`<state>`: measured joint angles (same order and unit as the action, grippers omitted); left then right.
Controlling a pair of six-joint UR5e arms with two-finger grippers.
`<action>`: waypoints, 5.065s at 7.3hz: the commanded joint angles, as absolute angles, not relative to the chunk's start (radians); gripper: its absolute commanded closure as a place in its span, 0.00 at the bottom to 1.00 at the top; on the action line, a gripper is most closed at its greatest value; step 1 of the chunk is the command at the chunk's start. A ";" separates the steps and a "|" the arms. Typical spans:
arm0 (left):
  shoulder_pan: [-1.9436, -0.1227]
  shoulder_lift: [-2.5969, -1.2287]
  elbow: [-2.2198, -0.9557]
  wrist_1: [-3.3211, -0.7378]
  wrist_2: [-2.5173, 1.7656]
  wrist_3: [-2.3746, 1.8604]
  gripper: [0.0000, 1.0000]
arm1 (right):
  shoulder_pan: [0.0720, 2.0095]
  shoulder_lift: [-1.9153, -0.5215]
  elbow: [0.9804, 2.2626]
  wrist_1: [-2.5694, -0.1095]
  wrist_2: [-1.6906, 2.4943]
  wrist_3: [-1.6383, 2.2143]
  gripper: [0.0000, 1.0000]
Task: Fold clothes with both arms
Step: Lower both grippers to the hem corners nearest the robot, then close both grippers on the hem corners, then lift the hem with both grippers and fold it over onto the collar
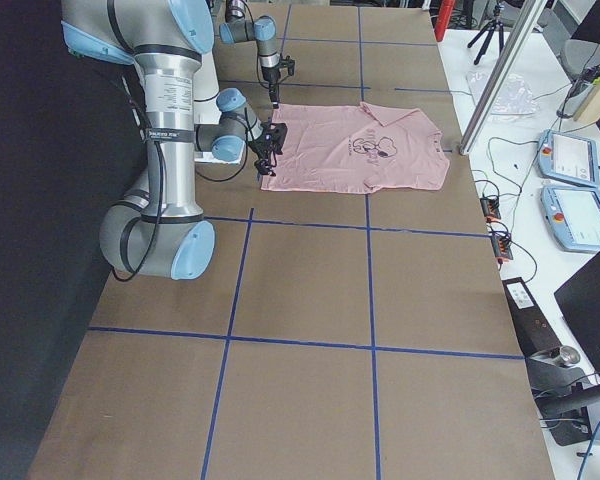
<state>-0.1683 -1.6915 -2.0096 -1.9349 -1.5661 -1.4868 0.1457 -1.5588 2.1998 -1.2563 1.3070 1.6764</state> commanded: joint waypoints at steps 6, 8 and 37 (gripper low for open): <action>-0.167 -1.695 -2.016 -1.933 -1.568 -1.485 1.00 | 0.121 -1.560 2.148 -1.255 1.258 1.706 0.11; -0.167 -1.697 -2.016 -1.934 -1.566 -1.482 1.00 | 0.112 -1.565 2.126 -1.256 1.255 1.710 0.18; -0.613 -2.068 -2.016 -1.512 -1.807 -1.099 1.00 | 0.489 -1.065 2.118 -1.808 1.479 1.410 1.00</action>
<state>-0.5681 -2.0419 -2.1215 -1.4385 -1.8196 -1.1263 0.4217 -1.0763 2.2291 -1.9180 1.4775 1.4434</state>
